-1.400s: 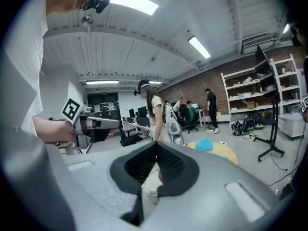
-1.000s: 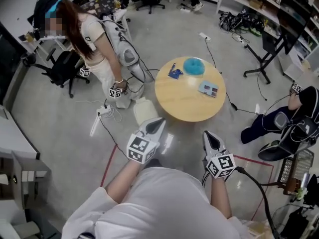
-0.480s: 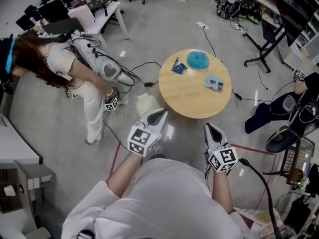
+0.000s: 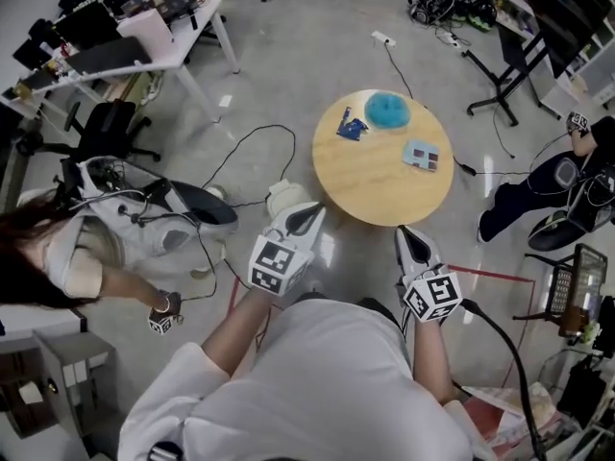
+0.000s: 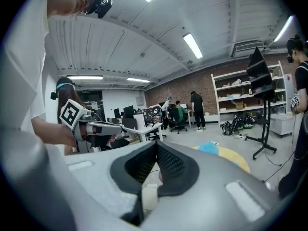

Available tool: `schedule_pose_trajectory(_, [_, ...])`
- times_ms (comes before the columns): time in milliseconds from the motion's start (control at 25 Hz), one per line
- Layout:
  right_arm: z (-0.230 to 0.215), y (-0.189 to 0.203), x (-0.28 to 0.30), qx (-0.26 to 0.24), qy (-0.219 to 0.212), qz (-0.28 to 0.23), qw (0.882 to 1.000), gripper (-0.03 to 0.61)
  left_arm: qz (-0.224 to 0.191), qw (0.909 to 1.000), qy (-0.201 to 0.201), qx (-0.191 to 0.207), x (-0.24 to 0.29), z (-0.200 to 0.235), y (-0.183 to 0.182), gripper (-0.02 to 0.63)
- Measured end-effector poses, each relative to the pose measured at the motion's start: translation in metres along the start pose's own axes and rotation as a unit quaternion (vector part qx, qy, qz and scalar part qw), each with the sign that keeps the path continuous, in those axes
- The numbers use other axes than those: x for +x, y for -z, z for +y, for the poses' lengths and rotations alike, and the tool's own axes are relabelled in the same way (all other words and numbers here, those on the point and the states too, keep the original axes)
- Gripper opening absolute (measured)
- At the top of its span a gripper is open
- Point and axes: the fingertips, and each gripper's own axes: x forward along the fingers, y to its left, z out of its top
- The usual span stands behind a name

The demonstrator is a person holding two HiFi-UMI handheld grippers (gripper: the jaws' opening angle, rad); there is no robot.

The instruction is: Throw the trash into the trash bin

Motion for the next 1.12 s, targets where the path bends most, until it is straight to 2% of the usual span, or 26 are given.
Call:
schedule_pose_trajectory(280, [-0.003, -0.002, 0.015, -0.006, 0.006, 0.013, 1.000, 0.000, 0.000, 1.0000, -0.005, -0.007, 0.005, 0.022, -0.002, 0.003])
schedule_pose_trajectory(480, [-0.013, -0.002, 0.030, -0.009, -0.012, 0.022, 1.000, 0.000, -0.001, 0.9997, -0.020, -0.015, 0.013, 0.030, 0.000, 0.003])
schedule_pose_trajectory(640, [-0.023, -0.001, 0.051, -0.011, -0.047, 0.025, 0.998, 0.001, 0.005, 0.9981, -0.056, -0.024, 0.016, 0.039, 0.001, 0.003])
schedule_pose_trajectory(920, [-0.045, -0.008, 0.089, -0.021, -0.115, 0.036, 0.993, 0.002, -0.007, 0.9916, -0.119, -0.050, 0.026, 0.053, 0.003, 0.003])
schedule_pose_trajectory(1120, [-0.052, -0.010, 0.116, -0.036, -0.176, 0.048, 0.983, 0.002, -0.003, 0.9809, -0.180, -0.074, 0.022, 0.060, 0.012, 0.003])
